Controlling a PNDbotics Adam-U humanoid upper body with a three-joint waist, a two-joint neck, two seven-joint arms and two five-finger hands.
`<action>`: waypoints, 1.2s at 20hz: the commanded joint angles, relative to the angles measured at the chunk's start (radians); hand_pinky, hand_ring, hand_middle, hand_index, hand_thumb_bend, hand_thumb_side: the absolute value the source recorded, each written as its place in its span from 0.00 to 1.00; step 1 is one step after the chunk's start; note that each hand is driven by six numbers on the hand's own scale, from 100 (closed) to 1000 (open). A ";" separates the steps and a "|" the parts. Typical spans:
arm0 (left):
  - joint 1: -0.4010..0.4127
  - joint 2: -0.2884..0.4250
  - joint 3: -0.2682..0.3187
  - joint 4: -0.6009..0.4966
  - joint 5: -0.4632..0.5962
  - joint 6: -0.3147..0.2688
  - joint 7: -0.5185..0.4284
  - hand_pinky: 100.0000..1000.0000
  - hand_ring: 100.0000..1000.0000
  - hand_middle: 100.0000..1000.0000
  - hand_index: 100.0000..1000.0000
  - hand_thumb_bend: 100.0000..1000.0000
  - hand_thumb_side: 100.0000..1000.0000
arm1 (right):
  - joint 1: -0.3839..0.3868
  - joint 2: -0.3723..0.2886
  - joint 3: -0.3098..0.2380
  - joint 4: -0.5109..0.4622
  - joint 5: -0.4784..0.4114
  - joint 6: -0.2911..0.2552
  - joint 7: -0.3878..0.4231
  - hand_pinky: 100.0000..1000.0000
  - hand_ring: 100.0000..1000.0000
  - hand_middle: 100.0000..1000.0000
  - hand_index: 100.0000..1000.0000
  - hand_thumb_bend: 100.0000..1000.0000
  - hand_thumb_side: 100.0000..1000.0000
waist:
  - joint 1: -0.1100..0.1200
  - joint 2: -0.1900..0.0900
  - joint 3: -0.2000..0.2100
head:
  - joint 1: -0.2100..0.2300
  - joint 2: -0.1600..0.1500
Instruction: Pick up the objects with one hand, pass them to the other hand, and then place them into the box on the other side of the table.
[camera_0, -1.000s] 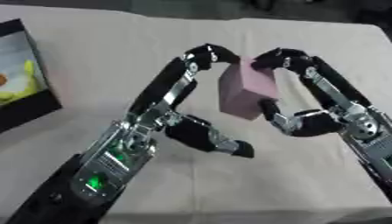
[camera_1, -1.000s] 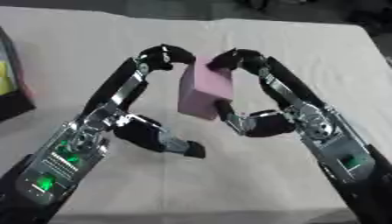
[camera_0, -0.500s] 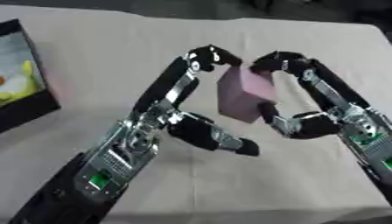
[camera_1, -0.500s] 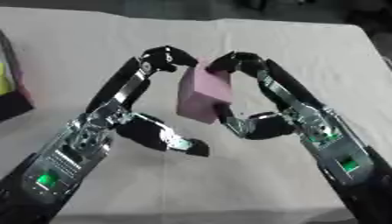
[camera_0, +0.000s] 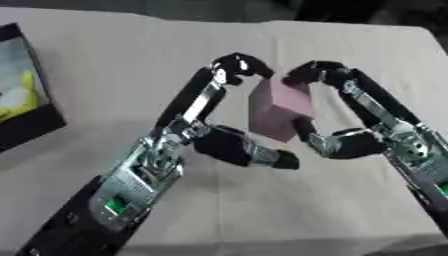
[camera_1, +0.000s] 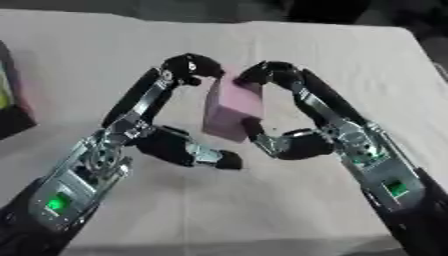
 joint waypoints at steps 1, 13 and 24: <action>-0.011 -0.015 0.002 0.008 0.015 0.028 0.029 0.84 0.84 0.77 0.79 1.00 0.21 | -0.013 -0.007 0.004 -0.027 0.000 -0.002 -0.002 0.77 0.62 0.25 0.69 0.00 0.28 | 0.004 -0.018 -0.003 | 0.001 -0.002; -0.004 -0.019 0.008 0.030 0.024 0.040 0.093 0.84 0.85 0.78 0.80 1.00 0.16 | -0.018 -0.004 0.004 -0.027 0.005 0.010 -0.001 0.77 0.62 0.24 0.69 0.00 0.27 | 0.003 -0.018 -0.003 | -0.003 -0.002; 0.002 -0.019 0.006 0.046 0.002 0.009 0.070 0.82 0.81 0.73 0.79 0.93 0.09 | -0.016 -0.004 0.006 -0.027 0.011 0.013 -0.002 0.77 0.62 0.24 0.69 0.00 0.27 | 0.003 -0.019 -0.001 | -0.007 -0.002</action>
